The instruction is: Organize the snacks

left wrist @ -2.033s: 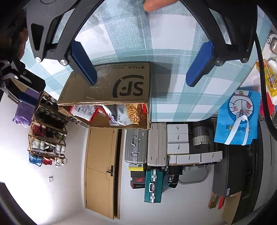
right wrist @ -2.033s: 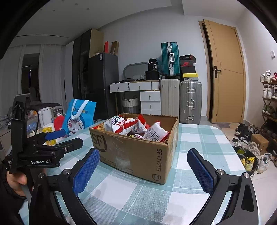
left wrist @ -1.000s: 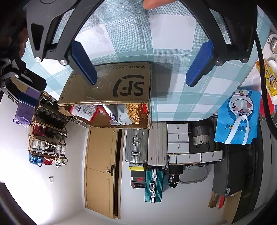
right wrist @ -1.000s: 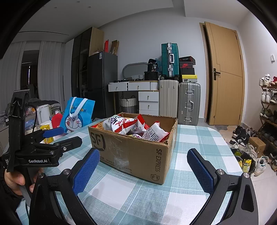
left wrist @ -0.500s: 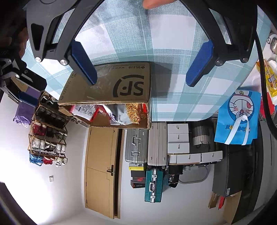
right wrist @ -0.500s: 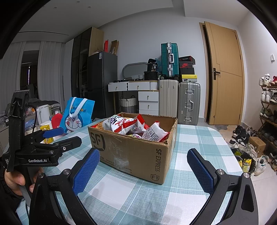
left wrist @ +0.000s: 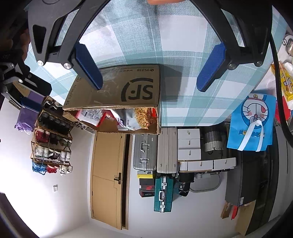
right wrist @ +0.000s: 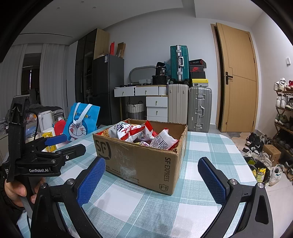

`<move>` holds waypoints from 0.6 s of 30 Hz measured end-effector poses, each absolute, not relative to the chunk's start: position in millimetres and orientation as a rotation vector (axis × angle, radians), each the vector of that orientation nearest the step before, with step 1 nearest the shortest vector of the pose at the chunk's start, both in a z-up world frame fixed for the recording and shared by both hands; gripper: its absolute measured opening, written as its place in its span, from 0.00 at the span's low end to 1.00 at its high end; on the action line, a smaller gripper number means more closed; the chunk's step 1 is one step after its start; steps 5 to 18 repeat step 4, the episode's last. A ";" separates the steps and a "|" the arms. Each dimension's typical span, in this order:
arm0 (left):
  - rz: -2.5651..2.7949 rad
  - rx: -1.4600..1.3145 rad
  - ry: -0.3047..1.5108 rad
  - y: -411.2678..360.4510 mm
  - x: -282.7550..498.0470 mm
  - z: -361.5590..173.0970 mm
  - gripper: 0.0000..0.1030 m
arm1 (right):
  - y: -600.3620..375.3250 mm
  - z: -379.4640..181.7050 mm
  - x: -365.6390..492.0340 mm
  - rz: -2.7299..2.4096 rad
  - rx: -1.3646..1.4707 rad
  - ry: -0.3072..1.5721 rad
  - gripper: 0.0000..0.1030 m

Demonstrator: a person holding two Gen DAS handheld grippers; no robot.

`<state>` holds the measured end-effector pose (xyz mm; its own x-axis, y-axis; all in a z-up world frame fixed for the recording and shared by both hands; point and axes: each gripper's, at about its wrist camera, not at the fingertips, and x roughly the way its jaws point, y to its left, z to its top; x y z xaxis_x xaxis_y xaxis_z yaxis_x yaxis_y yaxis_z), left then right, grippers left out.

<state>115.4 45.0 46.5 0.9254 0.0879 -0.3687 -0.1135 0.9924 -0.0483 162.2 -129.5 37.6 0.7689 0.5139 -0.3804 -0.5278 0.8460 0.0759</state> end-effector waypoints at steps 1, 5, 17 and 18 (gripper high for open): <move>0.102 -0.068 0.373 44.7 115.3 46.4 0.99 | -129.1 37.5 162.2 0.565 -0.035 0.402 1.00; 0.102 -0.065 0.372 43.3 114.1 46.6 0.99 | -128.9 37.5 162.1 0.567 -0.037 0.403 1.00; 0.102 -0.065 0.372 43.3 114.1 46.6 0.99 | -128.9 37.5 162.1 0.567 -0.037 0.403 1.00; 0.102 -0.065 0.372 43.3 114.1 46.6 0.99 | -128.9 37.5 162.1 0.567 -0.037 0.403 1.00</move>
